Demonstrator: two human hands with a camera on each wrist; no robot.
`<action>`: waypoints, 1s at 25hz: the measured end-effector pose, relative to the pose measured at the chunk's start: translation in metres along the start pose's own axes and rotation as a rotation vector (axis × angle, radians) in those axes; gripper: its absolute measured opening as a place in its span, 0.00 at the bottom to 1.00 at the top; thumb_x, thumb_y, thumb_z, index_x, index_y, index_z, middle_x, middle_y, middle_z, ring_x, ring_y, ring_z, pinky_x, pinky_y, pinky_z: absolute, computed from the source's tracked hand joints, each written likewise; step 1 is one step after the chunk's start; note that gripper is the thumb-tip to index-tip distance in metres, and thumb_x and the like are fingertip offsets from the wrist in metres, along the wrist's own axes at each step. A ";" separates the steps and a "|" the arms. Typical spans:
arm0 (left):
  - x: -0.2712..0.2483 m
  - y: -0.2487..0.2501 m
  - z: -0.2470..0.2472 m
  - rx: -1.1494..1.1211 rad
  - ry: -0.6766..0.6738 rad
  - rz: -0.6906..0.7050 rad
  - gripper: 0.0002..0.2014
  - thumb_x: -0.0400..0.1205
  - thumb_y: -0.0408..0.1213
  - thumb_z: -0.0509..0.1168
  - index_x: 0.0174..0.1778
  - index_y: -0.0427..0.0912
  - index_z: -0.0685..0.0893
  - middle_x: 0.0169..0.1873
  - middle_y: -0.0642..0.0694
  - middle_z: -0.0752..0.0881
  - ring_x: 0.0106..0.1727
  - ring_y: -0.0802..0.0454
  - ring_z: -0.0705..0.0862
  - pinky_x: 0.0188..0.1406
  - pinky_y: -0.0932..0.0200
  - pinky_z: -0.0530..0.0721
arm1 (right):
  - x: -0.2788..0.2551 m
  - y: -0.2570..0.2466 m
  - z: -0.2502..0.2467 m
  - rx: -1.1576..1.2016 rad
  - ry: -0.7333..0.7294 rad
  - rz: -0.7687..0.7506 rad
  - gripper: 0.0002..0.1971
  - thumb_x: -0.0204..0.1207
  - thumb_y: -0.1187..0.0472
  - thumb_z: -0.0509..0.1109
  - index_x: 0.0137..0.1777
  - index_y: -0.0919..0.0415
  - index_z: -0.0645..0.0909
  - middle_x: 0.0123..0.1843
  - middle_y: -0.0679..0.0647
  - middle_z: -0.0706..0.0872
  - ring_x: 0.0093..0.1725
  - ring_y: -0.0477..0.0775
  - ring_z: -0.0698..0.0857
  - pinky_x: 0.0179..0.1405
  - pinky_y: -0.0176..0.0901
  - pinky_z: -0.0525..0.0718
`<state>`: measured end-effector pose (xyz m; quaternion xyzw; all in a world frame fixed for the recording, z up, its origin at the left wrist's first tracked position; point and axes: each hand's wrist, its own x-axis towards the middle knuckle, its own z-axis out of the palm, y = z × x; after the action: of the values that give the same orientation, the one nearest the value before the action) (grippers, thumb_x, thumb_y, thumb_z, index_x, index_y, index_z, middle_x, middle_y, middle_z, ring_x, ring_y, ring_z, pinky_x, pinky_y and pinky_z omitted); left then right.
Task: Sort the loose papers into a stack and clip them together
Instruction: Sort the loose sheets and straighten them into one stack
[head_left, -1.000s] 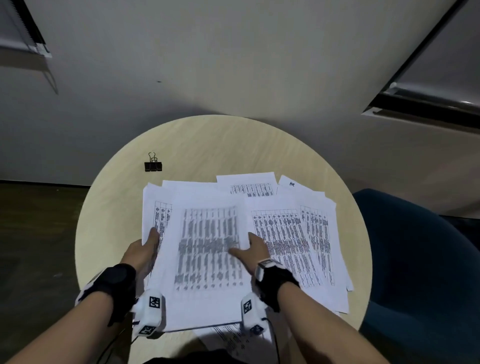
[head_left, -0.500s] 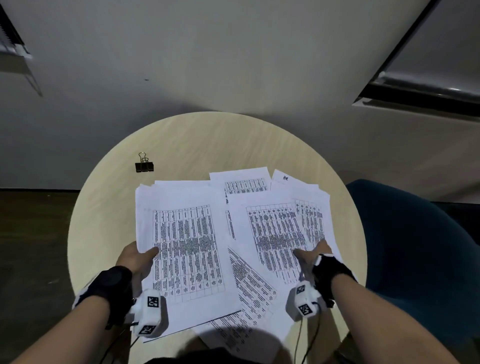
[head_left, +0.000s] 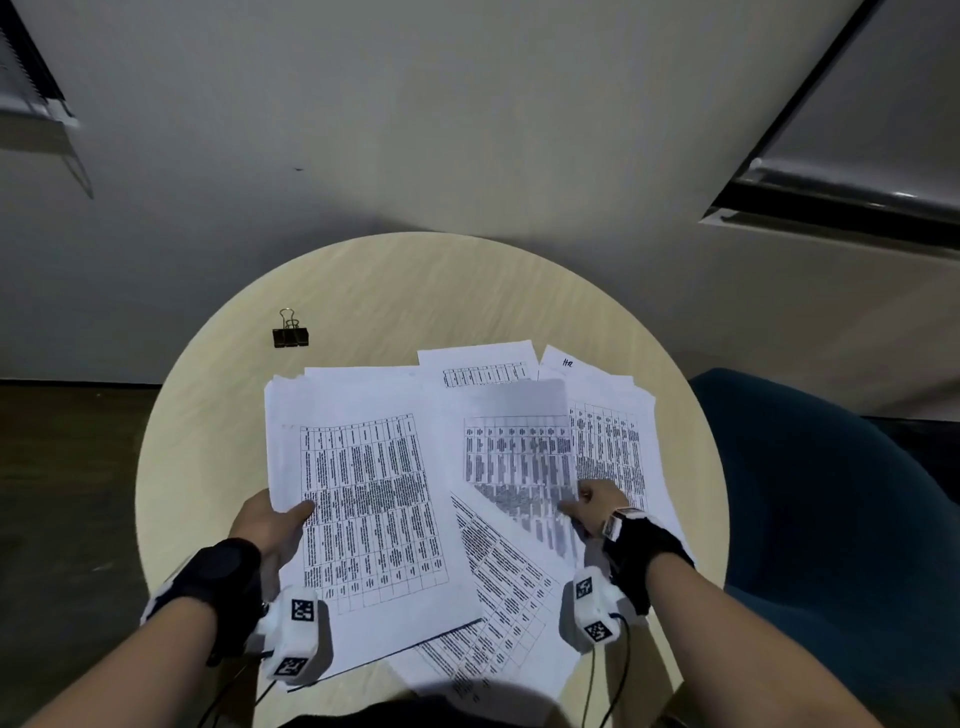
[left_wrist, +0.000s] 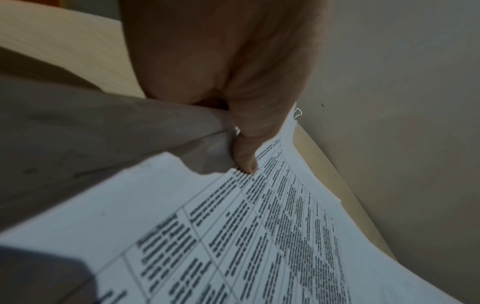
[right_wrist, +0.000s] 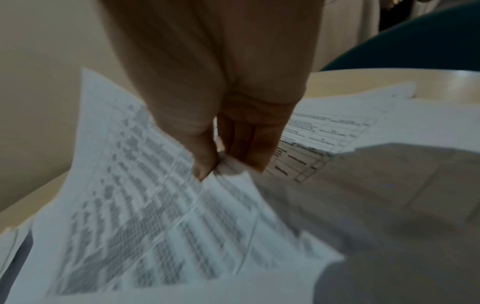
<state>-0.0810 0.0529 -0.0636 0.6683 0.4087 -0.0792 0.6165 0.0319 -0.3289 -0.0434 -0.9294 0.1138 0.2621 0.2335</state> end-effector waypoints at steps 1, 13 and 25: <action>-0.001 0.000 0.000 0.003 -0.006 -0.001 0.13 0.83 0.27 0.63 0.61 0.24 0.78 0.25 0.45 0.76 0.22 0.49 0.69 0.20 0.66 0.67 | 0.001 0.002 -0.005 -0.014 0.068 0.021 0.23 0.77 0.59 0.71 0.26 0.57 0.63 0.26 0.53 0.67 0.26 0.50 0.68 0.26 0.39 0.62; 0.013 -0.003 -0.005 0.196 -0.018 0.074 0.13 0.82 0.28 0.65 0.61 0.26 0.80 0.42 0.39 0.83 0.40 0.43 0.80 0.40 0.57 0.74 | 0.009 0.062 -0.052 0.778 0.247 0.323 0.19 0.79 0.49 0.67 0.31 0.53 0.65 0.26 0.58 0.74 0.23 0.55 0.76 0.34 0.49 0.77; 0.036 -0.026 -0.003 0.005 -0.007 -0.009 0.09 0.80 0.31 0.66 0.55 0.35 0.81 0.30 0.35 0.82 0.24 0.47 0.73 0.27 0.58 0.73 | 0.017 -0.010 -0.005 1.362 -0.196 0.232 0.37 0.42 0.61 0.91 0.55 0.65 0.84 0.38 0.58 0.88 0.37 0.57 0.83 0.46 0.48 0.81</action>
<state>-0.0751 0.0694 -0.1046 0.6677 0.4096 -0.0853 0.6157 0.0517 -0.3238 -0.0454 -0.5298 0.3298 0.2383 0.7441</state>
